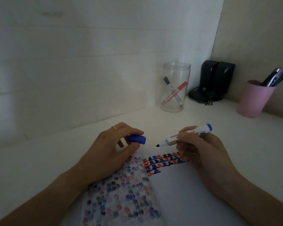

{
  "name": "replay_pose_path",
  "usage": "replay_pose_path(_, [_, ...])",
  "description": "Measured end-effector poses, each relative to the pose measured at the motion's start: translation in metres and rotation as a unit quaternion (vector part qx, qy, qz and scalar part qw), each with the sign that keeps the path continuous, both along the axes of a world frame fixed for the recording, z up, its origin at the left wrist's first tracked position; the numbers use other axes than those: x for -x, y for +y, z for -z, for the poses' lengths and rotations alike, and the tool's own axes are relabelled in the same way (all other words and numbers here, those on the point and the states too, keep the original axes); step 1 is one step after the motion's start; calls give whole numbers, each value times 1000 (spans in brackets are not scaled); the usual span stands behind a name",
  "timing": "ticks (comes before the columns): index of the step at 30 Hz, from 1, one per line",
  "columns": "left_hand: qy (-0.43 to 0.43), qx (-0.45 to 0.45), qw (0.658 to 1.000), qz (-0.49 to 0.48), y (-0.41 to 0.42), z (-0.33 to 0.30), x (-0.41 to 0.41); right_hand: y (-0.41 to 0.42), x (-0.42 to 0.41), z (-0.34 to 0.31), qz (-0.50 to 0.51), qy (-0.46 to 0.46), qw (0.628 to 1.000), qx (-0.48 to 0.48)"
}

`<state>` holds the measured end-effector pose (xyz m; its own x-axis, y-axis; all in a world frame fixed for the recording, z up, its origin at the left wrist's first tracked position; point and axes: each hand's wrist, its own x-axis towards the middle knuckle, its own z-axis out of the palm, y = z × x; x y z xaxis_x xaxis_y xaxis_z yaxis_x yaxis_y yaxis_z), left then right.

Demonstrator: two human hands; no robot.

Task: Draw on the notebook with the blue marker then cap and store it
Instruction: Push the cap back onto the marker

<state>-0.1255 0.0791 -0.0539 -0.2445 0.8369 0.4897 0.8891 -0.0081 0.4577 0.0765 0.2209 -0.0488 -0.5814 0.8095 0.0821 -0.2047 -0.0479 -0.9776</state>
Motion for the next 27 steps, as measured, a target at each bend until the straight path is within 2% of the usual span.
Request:
replay_pose_path(14, [-27, -11, 999, -33, -1, -5, -5, 2, -1, 3, -9, -1, 999, -52])
replay_pose_path(24, [12, -33, 999, 13, -2, -7, -7, 0, -2, 4, -41, -32, 994, -100])
replay_pose_path(27, [-6, -48, 999, 15, -4, -9, -7, -1, -3, 2, -58, -26, 992, -104])
